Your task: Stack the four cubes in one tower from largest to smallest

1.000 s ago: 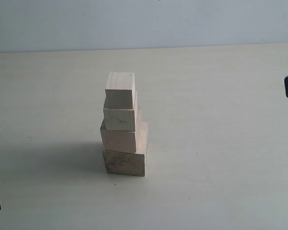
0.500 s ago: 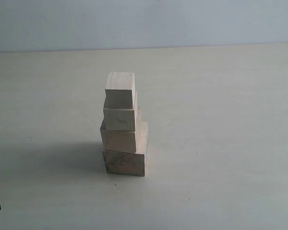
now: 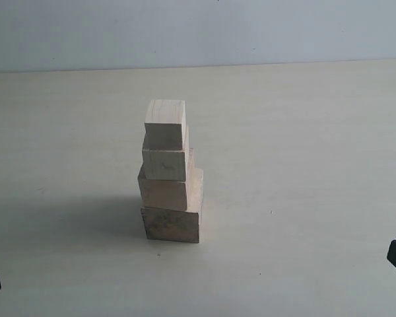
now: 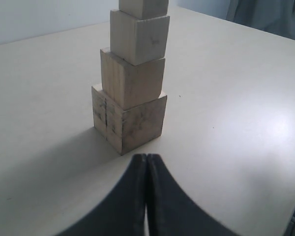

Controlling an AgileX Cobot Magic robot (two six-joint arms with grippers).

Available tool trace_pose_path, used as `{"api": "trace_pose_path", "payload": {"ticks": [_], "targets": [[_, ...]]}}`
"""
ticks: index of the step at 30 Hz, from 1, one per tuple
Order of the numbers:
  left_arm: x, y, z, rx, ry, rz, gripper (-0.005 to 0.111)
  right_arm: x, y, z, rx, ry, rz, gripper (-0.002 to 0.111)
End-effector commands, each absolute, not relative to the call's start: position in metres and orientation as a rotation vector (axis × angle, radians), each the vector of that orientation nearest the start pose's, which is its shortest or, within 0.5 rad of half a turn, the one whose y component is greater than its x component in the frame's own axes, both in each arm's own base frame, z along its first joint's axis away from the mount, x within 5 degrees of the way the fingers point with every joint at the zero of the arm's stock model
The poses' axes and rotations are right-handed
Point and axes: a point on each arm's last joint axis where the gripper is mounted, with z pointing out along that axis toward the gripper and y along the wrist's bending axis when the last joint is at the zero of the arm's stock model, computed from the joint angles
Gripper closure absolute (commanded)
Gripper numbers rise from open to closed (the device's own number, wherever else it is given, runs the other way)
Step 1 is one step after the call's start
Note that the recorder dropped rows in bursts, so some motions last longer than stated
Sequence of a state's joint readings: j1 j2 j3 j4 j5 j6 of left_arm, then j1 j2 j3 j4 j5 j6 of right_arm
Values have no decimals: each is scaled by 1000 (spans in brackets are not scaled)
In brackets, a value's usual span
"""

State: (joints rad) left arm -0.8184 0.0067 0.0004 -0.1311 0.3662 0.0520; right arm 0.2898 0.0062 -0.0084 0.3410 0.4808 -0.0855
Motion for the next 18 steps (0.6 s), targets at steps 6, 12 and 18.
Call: {"api": "trace_pose_path", "payload": {"ticks": [6,12,18], "targets": [[33,-42,181,715,1750,-664,107,43,27,176,-177,1947,479,108],[33,-42,181,715,1750,-664,107,44,26,176,-185,1937,441,108],[33,-42,181,715,1750,-664,107,45,25,176,-176,1930,435,108]]}}
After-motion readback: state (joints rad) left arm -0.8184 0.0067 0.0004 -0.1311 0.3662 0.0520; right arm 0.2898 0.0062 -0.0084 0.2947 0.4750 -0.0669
